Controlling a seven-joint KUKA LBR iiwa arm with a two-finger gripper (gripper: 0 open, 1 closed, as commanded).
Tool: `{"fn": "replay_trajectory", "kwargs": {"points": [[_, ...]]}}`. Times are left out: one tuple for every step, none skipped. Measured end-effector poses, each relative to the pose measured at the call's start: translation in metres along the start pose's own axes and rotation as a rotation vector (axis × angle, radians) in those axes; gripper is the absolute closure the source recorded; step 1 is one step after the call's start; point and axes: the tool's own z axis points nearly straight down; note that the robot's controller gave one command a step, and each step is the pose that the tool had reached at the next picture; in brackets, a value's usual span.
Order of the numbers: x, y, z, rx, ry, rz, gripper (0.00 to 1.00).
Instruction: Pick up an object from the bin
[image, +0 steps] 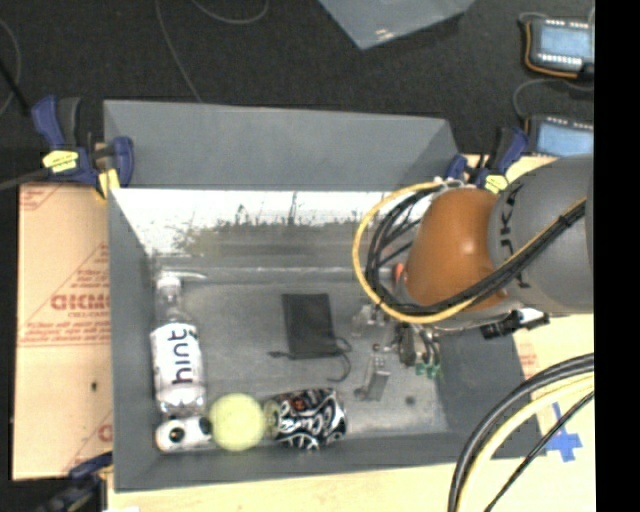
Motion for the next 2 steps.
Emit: {"fn": "replay_trajectory", "kwargs": {"points": [[-0.004, 0.014, 0.002, 0.002, -0.005, -0.195, 0.00], [-0.036, 0.039, -0.010, 0.000, -0.003, -0.230, 0.00]]}}
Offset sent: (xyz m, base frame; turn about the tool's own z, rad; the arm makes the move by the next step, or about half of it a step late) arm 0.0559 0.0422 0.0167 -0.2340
